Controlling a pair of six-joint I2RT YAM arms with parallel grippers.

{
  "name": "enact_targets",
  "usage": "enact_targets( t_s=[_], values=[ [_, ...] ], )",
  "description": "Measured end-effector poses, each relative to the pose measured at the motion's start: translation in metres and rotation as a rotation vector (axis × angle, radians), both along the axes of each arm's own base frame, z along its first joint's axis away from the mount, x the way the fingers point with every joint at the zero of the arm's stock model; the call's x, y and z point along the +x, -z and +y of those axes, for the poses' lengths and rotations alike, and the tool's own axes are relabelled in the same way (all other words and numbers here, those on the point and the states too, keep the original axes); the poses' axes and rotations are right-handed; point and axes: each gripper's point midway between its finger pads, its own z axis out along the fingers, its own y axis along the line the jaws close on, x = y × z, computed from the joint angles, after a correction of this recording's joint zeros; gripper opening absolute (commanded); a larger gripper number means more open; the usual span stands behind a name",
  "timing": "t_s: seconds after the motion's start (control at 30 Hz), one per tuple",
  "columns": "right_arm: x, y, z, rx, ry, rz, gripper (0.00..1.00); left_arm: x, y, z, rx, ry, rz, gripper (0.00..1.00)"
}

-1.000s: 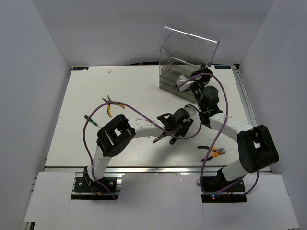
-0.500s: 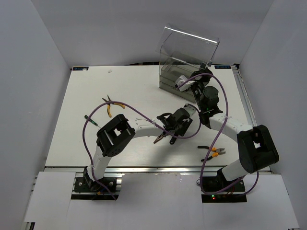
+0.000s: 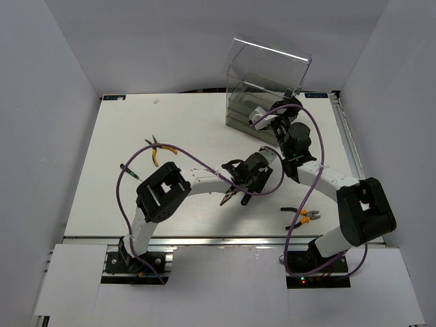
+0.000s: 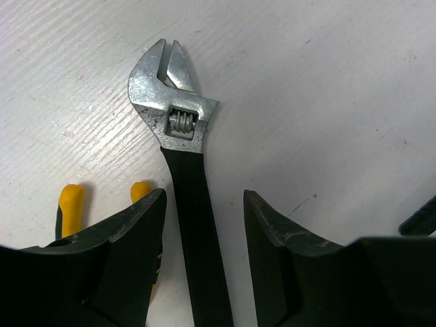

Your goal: Sort the tools into containers

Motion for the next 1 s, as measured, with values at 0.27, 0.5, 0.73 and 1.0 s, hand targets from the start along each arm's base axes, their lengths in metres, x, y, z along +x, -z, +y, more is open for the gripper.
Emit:
enact_targets(
  t_s=[0.27, 0.5, 0.73, 1.0],
  values=[
    [0.0, 0.0, 0.0, 0.0, 0.0, 0.0, 0.89, 0.001, 0.009, 0.007, 0.033, -0.015, 0.04, 0.59],
    [0.0, 0.0, 0.0, 0.0, 0.0, 0.0, 0.89, 0.002, 0.012, 0.008, 0.066, -0.003, 0.04, 0.53],
    [0.0, 0.0, 0.0, 0.0, 0.0, 0.0, 0.89, -0.003, 0.013, 0.007, 0.096, 0.022, 0.034, 0.31],
    [0.0, 0.0, 0.0, 0.003, -0.001, 0.001, 0.89, -0.007, 0.016, 0.007, 0.105, 0.045, 0.041, 0.11]
  ],
)
